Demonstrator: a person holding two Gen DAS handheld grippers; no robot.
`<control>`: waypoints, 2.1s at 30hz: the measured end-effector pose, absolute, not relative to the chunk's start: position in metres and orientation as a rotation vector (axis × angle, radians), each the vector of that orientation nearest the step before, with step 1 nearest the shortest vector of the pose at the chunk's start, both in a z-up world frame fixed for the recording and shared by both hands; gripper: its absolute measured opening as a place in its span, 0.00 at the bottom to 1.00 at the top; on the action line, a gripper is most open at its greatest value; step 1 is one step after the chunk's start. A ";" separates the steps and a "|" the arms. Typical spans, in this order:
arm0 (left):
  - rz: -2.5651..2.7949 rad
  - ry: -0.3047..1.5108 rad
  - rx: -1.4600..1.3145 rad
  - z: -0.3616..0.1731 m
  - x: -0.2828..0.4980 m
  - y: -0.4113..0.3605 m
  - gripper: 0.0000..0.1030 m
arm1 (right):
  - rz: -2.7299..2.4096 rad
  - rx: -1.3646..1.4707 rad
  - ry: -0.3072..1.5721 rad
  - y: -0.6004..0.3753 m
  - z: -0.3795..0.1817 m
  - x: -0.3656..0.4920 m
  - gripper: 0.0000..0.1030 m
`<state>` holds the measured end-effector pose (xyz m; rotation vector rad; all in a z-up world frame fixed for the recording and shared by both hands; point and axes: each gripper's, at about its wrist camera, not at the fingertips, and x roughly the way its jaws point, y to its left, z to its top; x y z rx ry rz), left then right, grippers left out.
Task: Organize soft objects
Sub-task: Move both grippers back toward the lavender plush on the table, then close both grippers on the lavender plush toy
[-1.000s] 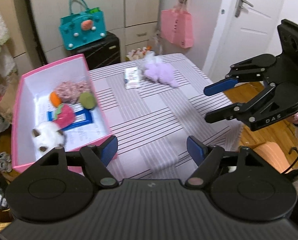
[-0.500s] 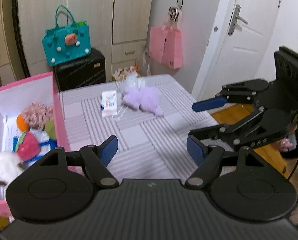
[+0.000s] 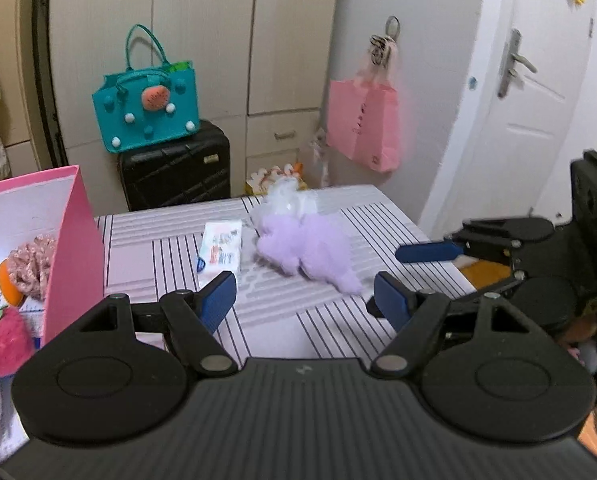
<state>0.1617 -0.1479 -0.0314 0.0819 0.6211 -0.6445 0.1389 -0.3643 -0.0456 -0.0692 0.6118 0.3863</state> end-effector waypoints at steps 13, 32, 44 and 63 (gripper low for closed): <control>-0.613 0.585 0.089 -0.066 0.210 -0.190 0.71 | 0.301 -0.068 0.572 -0.377 -0.076 0.182 0.70; -0.633 0.712 -0.036 -0.104 0.266 -0.203 0.39 | 0.282 0.014 0.659 -0.373 -0.105 0.209 0.59; -0.733 0.750 -0.109 -0.104 0.246 -0.203 0.33 | 0.297 -0.007 0.630 -0.358 -0.100 0.197 0.46; -0.653 0.763 -0.082 -0.106 0.256 -0.198 0.50 | 0.341 0.173 0.722 -0.392 -0.101 0.181 0.34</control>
